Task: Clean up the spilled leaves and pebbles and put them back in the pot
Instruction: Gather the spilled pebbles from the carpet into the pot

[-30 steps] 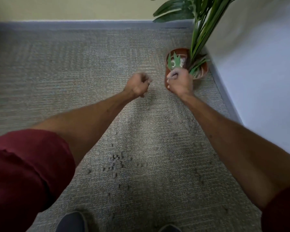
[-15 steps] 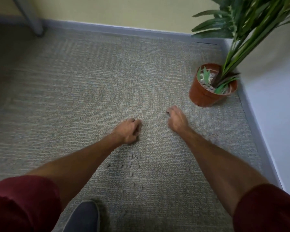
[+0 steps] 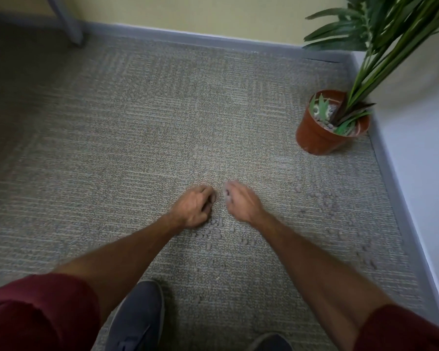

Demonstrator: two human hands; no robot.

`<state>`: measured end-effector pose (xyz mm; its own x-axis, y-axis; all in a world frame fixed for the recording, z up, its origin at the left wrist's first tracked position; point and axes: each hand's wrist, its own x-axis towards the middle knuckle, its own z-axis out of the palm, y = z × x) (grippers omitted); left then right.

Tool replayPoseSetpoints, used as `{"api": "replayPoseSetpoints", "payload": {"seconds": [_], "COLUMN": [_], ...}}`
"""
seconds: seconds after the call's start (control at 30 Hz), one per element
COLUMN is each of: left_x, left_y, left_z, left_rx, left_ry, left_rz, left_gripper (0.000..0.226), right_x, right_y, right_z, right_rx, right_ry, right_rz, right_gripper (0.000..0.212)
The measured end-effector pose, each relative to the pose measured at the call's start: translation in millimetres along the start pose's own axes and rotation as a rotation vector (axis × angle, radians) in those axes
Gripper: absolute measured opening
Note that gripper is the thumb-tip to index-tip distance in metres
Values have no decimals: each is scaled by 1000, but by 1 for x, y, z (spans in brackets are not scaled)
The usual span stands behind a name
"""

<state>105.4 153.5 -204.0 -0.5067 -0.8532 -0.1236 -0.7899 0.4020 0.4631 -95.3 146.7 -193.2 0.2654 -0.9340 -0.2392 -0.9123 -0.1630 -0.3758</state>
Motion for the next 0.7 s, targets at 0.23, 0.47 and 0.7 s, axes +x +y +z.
{"api": "replayPoseSetpoints", "payload": {"seconds": [0.23,0.47,0.7], "left_x": [-45,-80,-137], "left_y": [15,7,-2], "left_z": [8,1,27], "left_rx": [-6,129,176], "left_ry": [-42,60,61], "left_rz": [-60,-94,-299], "left_gripper": [24,39,66], "right_x": [-48,-73,-109], "right_y": [-42,-15,27], "right_z": [25,-3,-28], "right_rx": [-133,-134,-247], "right_ry": [-50,-12,-439], "right_rz": [-117,-120,-100], "right_gripper": [39,39,101]}}
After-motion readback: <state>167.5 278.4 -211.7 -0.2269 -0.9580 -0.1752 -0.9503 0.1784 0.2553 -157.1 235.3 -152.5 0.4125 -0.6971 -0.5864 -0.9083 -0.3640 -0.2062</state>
